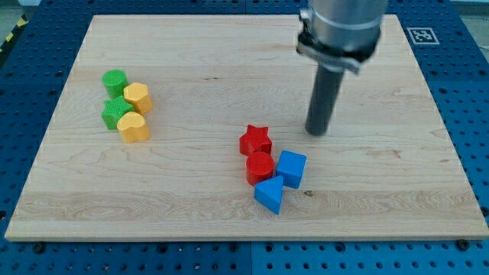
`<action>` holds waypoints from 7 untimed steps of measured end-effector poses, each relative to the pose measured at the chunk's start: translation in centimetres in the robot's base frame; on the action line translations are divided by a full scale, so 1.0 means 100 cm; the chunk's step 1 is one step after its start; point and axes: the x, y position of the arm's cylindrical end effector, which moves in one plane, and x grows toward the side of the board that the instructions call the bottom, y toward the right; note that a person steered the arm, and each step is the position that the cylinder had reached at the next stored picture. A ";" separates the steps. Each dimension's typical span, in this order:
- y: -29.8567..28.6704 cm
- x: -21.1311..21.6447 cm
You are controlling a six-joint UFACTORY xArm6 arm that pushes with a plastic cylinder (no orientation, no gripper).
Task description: Push the blue triangle to the bottom left of the red circle
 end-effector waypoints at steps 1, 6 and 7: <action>0.010 0.063; -0.059 0.107; -0.086 0.106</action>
